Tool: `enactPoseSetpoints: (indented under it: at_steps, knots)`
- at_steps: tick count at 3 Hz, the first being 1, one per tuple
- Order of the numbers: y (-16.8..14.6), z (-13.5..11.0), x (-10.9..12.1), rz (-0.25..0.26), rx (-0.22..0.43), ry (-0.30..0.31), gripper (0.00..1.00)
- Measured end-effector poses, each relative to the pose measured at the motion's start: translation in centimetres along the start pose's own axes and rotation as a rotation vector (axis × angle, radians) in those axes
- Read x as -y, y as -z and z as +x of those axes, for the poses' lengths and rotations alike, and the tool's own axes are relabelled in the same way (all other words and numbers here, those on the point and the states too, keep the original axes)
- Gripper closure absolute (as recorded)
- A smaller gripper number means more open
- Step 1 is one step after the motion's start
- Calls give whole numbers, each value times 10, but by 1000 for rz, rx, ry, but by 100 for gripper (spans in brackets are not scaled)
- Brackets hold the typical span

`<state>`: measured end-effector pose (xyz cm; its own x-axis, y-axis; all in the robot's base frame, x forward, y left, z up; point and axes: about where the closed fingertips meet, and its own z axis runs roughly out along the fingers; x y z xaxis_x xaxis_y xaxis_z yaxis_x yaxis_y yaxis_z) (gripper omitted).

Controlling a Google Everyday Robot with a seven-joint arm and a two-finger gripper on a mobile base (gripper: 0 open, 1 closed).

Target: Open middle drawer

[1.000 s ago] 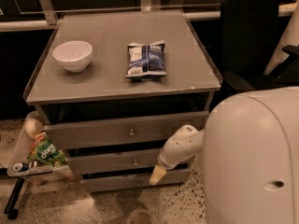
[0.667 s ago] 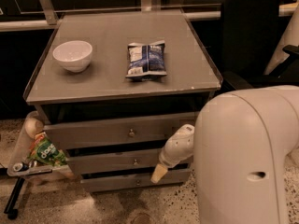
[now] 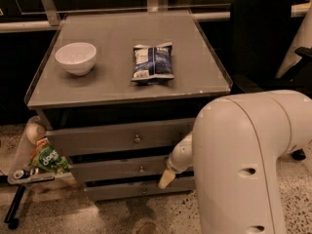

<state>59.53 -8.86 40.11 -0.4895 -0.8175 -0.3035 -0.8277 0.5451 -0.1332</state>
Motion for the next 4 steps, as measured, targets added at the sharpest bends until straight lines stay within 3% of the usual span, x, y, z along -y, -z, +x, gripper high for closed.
enactPoseSetpoints:
  at_steps: [1, 4]
  knots:
    - [0, 0, 0, 0, 0, 0, 16]
    - [0, 0, 0, 0, 0, 0, 84]
